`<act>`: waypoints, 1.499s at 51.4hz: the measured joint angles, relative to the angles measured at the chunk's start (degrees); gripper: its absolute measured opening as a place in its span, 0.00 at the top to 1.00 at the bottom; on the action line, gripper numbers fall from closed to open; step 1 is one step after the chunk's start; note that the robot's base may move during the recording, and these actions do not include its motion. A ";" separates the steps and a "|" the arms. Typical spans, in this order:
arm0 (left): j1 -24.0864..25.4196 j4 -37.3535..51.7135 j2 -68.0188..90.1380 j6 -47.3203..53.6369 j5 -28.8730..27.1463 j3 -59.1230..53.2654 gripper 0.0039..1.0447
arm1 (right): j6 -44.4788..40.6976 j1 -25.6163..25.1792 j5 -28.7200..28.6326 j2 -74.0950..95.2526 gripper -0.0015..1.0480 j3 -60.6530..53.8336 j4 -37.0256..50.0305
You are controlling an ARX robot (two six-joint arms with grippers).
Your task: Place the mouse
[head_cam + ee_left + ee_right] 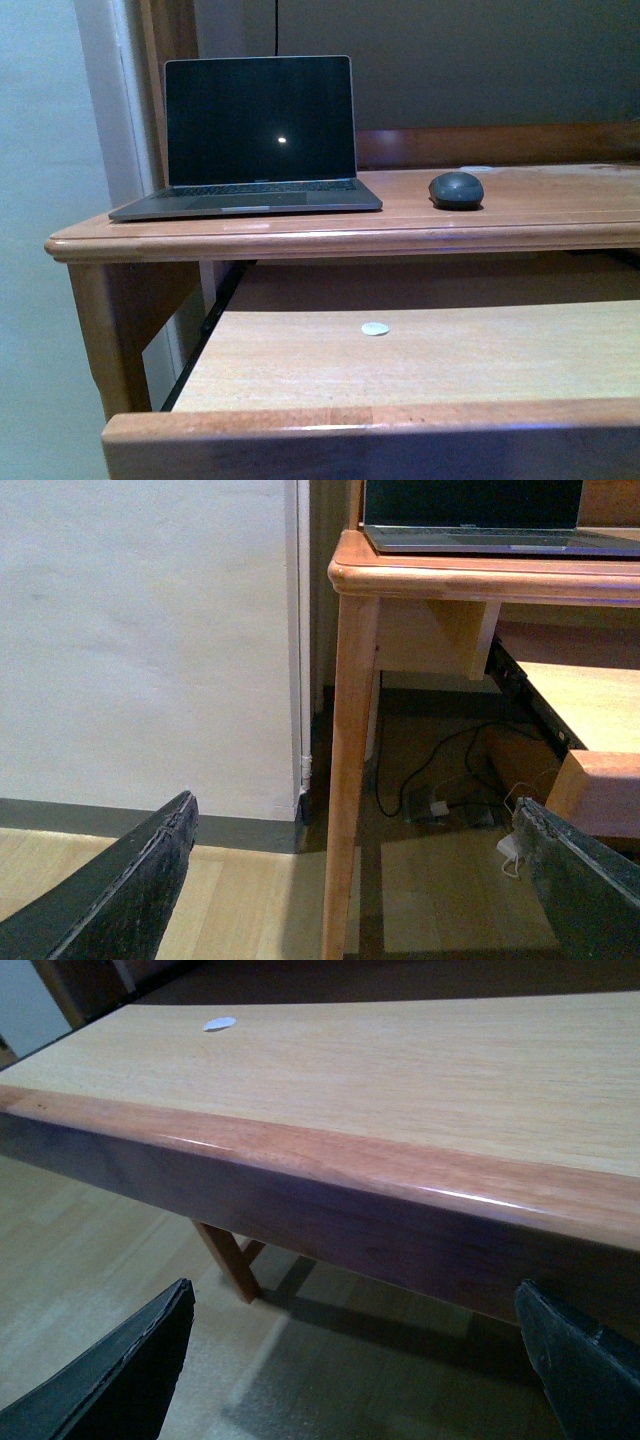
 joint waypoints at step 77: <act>0.00 0.00 0.00 0.00 0.00 0.00 0.07 | 22.45 18.78 36.11 -8.90 0.07 6.82 -1.16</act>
